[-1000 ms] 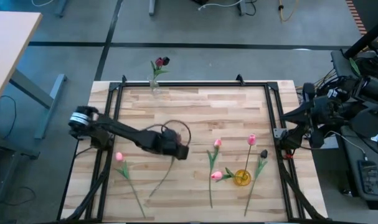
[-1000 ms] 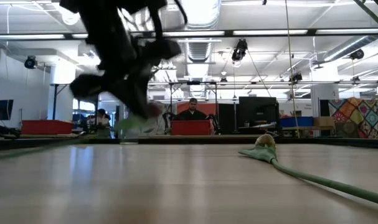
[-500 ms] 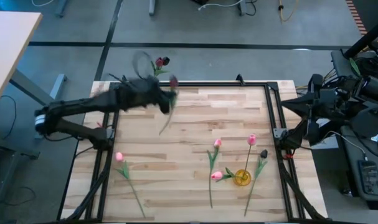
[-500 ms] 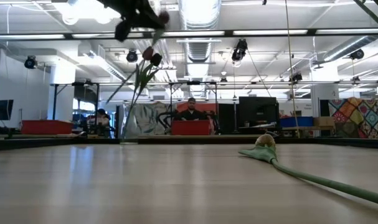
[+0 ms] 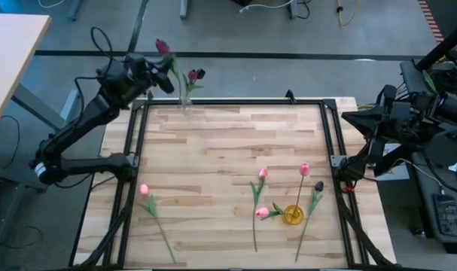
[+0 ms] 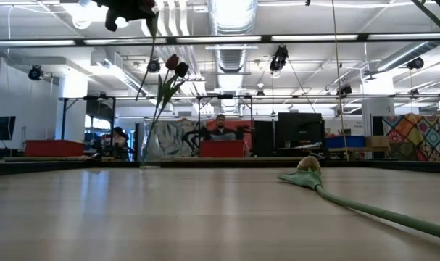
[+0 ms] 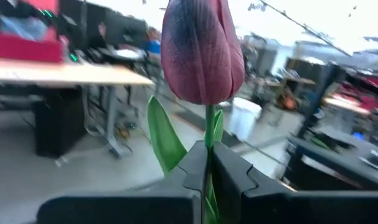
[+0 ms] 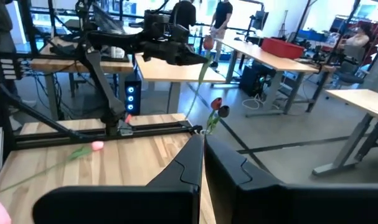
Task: Sort flowers into vase by color
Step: Put the red flower into the transparent flower vase
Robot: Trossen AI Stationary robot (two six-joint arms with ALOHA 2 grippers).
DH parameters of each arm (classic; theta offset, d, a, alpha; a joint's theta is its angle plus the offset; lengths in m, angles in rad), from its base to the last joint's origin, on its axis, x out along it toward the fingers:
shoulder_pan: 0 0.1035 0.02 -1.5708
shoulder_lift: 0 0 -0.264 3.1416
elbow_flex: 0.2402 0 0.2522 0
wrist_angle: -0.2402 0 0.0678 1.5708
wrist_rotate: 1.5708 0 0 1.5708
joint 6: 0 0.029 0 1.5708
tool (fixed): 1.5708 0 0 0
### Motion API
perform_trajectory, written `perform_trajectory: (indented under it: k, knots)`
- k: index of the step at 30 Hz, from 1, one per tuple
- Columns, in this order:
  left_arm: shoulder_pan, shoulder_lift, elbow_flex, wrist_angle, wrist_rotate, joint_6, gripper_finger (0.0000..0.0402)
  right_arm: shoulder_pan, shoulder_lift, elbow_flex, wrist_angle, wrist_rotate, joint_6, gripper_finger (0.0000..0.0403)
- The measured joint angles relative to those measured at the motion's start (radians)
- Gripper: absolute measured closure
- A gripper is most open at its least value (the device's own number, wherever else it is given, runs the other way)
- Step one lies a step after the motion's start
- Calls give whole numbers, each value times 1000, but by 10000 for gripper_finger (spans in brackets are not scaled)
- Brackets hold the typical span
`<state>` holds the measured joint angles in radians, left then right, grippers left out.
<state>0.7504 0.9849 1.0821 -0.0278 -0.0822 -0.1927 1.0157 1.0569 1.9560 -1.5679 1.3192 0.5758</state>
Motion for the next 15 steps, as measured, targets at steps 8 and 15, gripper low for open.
perform_trajectory:
  k: [8, 15]
  knots:
    - [155, 98, 0, 181, 133, 2, 402, 0, 15, 0, 6, 43, 9, 394]
    - [236, 174, -11, 276, 206, -6, 401, 0, 20, 0, 13, 54, 8, 394]
